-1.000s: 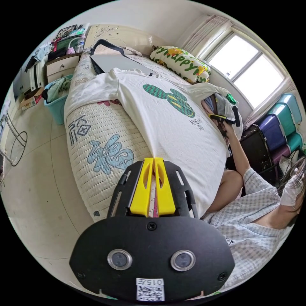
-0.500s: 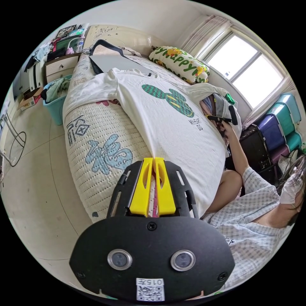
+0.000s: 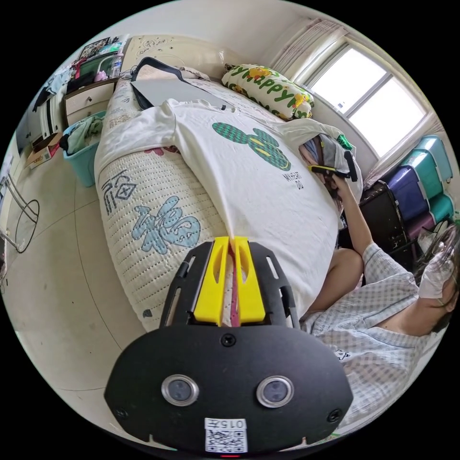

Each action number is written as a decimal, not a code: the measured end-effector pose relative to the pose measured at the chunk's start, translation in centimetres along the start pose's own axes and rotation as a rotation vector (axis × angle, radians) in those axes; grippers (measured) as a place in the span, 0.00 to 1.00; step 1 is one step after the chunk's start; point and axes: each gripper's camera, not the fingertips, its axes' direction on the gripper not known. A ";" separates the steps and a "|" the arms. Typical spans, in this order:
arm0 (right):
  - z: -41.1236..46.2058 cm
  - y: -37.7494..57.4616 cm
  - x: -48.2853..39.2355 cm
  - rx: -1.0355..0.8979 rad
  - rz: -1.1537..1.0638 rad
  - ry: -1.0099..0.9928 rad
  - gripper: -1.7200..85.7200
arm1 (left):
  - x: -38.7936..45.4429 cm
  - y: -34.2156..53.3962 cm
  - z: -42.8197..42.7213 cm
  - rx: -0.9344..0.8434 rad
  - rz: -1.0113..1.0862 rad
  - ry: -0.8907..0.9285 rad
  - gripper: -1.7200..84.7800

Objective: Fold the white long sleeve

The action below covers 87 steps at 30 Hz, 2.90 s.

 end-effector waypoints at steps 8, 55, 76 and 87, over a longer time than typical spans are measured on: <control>-5.9 12.8 0.4 0.077 -0.052 -0.179 0.12 | 7.1 8.1 -1.4 -0.057 0.174 -0.023 0.13; -9.0 20.3 3.0 0.161 0.104 -0.131 0.04 | 9.1 12.4 -5.1 0.170 0.006 -0.193 0.03; 5.0 -23.9 -1.9 0.146 -0.040 -0.204 0.10 | -5.1 -31.8 8.6 0.200 -0.134 -0.166 0.13; 13.7 -33.3 -2.1 0.007 0.038 0.052 0.08 | -10.8 -36.0 12.0 0.188 -0.196 -0.208 0.06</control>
